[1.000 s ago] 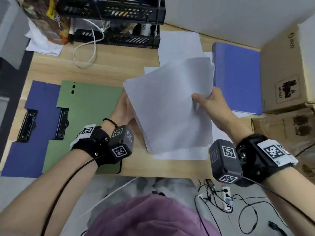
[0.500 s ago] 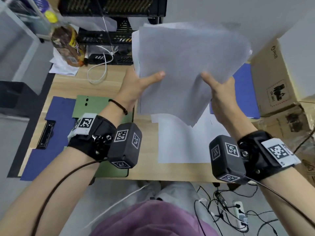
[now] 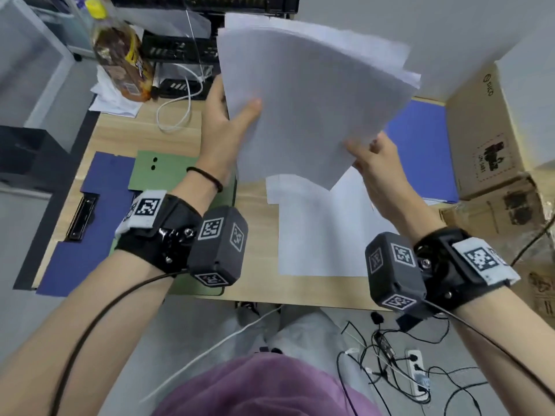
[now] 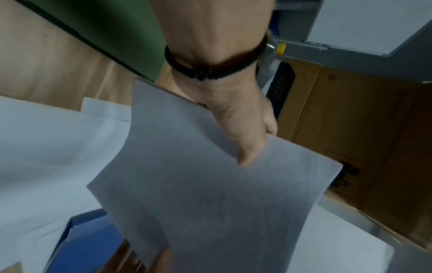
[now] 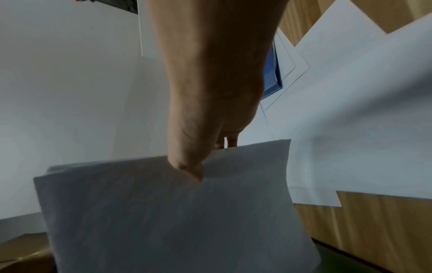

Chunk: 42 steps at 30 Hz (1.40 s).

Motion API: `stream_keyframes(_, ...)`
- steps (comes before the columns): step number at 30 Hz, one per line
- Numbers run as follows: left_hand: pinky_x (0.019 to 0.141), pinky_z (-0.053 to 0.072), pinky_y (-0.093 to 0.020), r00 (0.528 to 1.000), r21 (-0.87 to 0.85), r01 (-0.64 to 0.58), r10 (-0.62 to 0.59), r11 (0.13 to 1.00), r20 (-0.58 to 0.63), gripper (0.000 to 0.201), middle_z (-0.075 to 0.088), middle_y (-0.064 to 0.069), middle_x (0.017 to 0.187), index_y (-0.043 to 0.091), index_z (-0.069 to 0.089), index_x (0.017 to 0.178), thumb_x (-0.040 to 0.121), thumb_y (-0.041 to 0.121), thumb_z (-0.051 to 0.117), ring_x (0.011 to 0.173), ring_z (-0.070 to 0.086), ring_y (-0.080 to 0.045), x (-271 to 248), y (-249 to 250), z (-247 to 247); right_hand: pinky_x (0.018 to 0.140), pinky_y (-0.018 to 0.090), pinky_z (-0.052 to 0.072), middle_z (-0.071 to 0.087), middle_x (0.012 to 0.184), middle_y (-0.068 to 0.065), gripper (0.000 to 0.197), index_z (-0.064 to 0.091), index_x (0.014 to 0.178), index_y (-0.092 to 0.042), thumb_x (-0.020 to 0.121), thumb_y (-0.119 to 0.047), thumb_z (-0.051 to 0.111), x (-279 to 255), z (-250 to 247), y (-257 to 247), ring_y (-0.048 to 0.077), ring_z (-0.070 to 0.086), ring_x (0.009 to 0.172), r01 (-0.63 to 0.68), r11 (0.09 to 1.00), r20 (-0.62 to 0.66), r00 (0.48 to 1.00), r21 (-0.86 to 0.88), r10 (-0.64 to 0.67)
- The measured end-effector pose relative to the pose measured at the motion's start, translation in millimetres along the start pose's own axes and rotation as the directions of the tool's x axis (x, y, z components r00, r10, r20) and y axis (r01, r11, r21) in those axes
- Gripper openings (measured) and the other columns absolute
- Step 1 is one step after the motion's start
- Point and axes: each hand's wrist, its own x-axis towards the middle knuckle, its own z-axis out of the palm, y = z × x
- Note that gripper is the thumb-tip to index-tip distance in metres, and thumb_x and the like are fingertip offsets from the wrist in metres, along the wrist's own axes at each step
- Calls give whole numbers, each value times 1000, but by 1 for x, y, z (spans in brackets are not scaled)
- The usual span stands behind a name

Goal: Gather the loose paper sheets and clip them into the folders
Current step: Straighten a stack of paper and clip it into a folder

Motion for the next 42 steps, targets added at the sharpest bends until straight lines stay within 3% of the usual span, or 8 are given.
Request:
stream_keyframes(6,73,53,-20,962,29,251,-253,968,105,33,70,7,103,20,50,117,91,1,58,90,68,-4,-25,-37,-12,95,33,50,70,117,-3,27,62,122,-12,95,-10,56,-27,-17,58,15,65,109,-195,967,-38,981,-165,191)
stream_keyframes(16,77,52,-29,981,8,106,-106,994,163,30,68,2,109,20,55,108,88,-1,53,99,64,-12,6,-1,4,96,34,51,69,119,0,22,63,115,-19,95,-16,56,0,-19,21,18,65,112,-60,997,-43,997,-46,58)
stream_keyframes(22,85,53,-34,894,186,362,-397,914,209,39,66,-1,122,11,54,129,91,14,60,109,64,-20,7,-48,-10,97,35,47,71,109,-11,20,66,110,-23,98,-16,52,-3,-28,61,11,65,105,-264,951,92,955,-163,281)
stream_keyframes(26,83,52,-26,958,67,206,-215,976,191,27,68,8,108,13,56,119,93,7,57,99,67,-8,25,-19,17,98,43,52,70,120,3,30,61,123,-10,96,-10,49,22,-26,17,21,66,111,-152,980,-8,988,-125,152)
stream_keyframes(31,96,50,-41,978,-75,24,-8,997,208,30,64,-8,118,8,54,119,89,3,57,112,61,-23,56,19,23,75,22,52,69,110,2,20,61,113,-13,98,-8,49,40,-28,-31,12,67,94,-8,999,-25,1000,53,9)
stream_keyframes(35,87,50,-27,936,118,268,-287,956,201,28,67,6,113,16,58,120,92,13,60,104,64,-8,32,-30,6,100,35,49,66,121,1,20,63,115,-18,99,-15,52,29,-27,37,18,60,115,-232,965,53,969,-125,240)
stream_keyframes(38,92,51,-32,894,251,370,-416,895,166,35,67,6,114,10,60,124,93,26,61,104,65,-8,15,-60,-6,89,27,46,65,123,1,21,63,114,-16,101,-25,50,23,-25,73,19,56,122,-341,899,32,931,-274,363)
stream_keyframes(42,79,53,-23,899,162,347,-377,924,224,24,69,5,107,14,61,118,95,17,57,96,69,-8,29,-34,0,101,45,47,66,102,2,9,61,96,-20,94,-26,55,44,-24,56,17,61,96,-289,933,-23,956,-214,291)
